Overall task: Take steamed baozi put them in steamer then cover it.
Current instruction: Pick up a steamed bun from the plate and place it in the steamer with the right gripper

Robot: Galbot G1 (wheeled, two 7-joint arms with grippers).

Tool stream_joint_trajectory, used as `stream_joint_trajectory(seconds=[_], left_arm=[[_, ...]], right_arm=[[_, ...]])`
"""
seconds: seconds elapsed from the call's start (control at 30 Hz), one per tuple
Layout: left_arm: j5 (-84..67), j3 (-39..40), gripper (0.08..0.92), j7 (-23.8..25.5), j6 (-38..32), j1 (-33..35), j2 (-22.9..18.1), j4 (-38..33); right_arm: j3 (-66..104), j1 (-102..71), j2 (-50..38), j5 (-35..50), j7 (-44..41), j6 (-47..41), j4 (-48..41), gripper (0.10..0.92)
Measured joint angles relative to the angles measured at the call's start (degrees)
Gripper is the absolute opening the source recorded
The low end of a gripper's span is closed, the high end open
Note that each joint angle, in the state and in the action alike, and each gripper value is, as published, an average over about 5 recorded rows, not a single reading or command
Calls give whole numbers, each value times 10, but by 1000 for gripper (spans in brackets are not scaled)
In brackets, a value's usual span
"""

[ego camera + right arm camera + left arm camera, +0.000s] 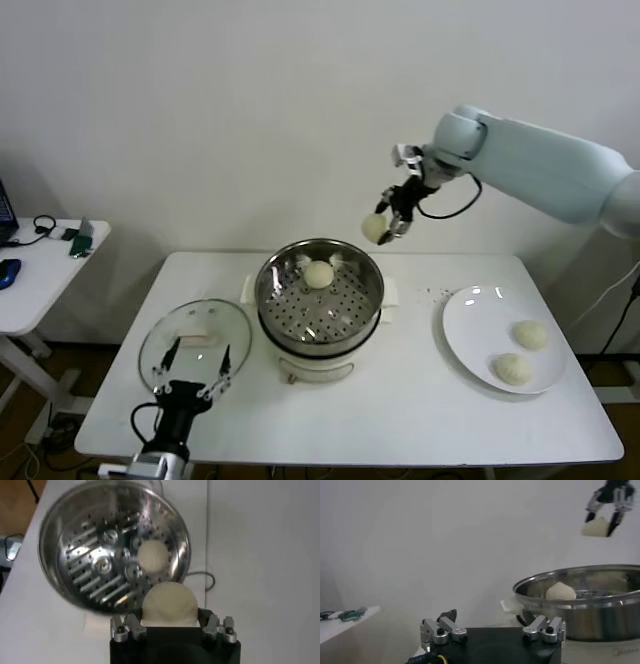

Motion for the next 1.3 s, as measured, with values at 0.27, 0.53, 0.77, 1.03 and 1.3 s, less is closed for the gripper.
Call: stream_joint_trajectory(seconds=[0.27, 0.53, 0.77, 1.03, 1.3], left_arm=[[0, 3, 823, 0, 1, -2, 8, -4], [1, 2, 823, -1, 2, 1, 14, -3], [2, -1, 823, -2, 1, 3, 21, -4], [0, 1, 823, -3, 0, 2, 23, 1], [-1, 1, 823, -3, -1, 0, 23, 5]], right_arm=[[-26, -17, 81, 30, 11, -10, -16, 712], [-40, -54, 146, 37, 13, -13, -43, 712], [-52, -78, 182, 33, 13, -13, -58, 714], [-57, -95, 203, 25, 14, -16, -69, 739], [-56, -97, 206, 13, 7, -18, -73, 821]])
